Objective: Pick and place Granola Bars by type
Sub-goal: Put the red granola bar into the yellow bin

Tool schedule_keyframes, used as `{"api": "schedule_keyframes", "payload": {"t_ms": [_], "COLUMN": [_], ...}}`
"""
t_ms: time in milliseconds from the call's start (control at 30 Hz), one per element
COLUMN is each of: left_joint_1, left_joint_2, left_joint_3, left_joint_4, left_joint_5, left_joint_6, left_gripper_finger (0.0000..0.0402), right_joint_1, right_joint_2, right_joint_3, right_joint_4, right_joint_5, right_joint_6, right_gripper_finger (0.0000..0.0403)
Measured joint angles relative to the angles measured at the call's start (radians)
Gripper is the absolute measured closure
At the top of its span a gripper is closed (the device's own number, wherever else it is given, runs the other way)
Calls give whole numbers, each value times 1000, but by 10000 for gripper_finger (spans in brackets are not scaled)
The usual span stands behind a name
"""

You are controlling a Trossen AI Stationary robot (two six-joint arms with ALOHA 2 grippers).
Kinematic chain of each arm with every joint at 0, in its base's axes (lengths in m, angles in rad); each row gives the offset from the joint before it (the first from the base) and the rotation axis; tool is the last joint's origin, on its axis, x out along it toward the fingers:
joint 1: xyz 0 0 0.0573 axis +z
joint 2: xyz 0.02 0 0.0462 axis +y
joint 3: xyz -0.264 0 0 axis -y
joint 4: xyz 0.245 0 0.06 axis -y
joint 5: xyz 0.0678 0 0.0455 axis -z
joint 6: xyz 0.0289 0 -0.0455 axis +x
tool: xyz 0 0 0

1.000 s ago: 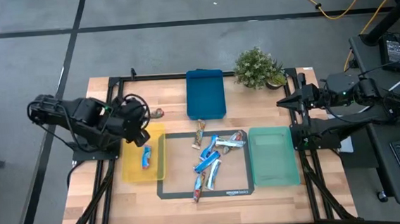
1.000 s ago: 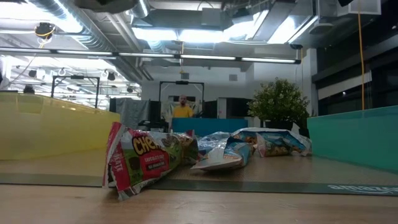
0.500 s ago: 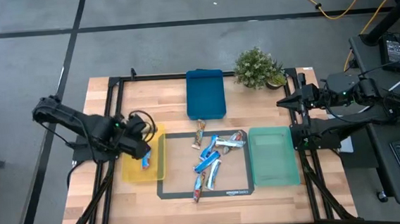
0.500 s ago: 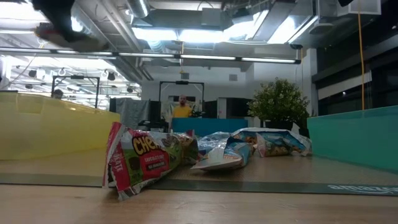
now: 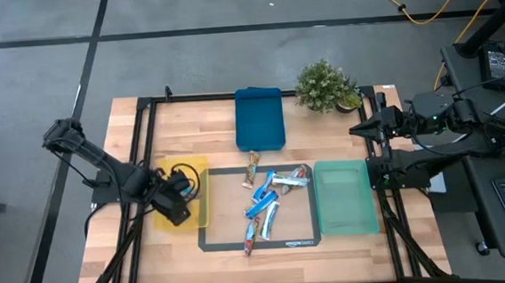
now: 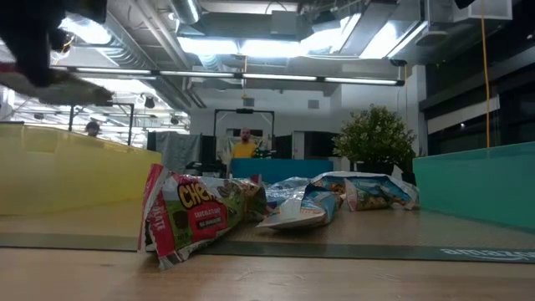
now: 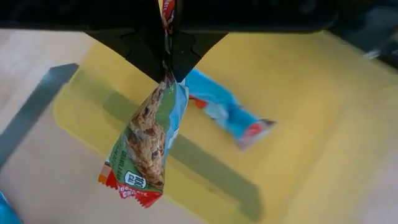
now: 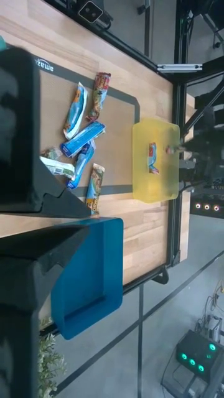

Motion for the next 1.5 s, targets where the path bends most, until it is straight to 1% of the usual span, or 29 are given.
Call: {"api": "schedule_keyframes", "payload": {"t_ms": [133, 267, 367, 567, 767, 867, 1067, 1367, 1500], "left_joint_1": [-26, -31, -31, -31, -31, -31, -31, -31, -31], "left_joint_2": [1, 1, 1, 6, 6, 6, 6, 6, 6], "left_joint_3": [-102, -165, -196, -220, -220, -220, -220, -220, -220], "left_joint_4": [142, 208, 258, 278, 291, 292, 292, 291, 298], "left_joint_5": [6, 29, 44, 71, 121, 162, 171, 150, 134], "left_joint_6": [-34, -85, -92, -83, -32, -9, -5, -22, -26], "left_gripper_finger": [394, 397, 395, 395, 391, 384, 359, 300, 281], "right_joint_1": [0, 0, 0, 0, 0, 0, 0, 0, 0], "right_joint_2": [0, 0, 0, 0, 0, 0, 0, 0, 0], "right_joint_3": [0, 0, 0, 0, 0, 0, 0, 0, 0], "right_joint_4": [0, 0, 0, 0, 0, 0, 0, 0, 0], "right_joint_5": [0, 0, 0, 0, 0, 0, -1, -1, -1], "right_joint_6": [-6, -26, -25, -16, 3, 3, 3, 2, 2], "right_gripper_finger": [369, 369, 369, 369, 369, 369, 369, 369, 369]}}
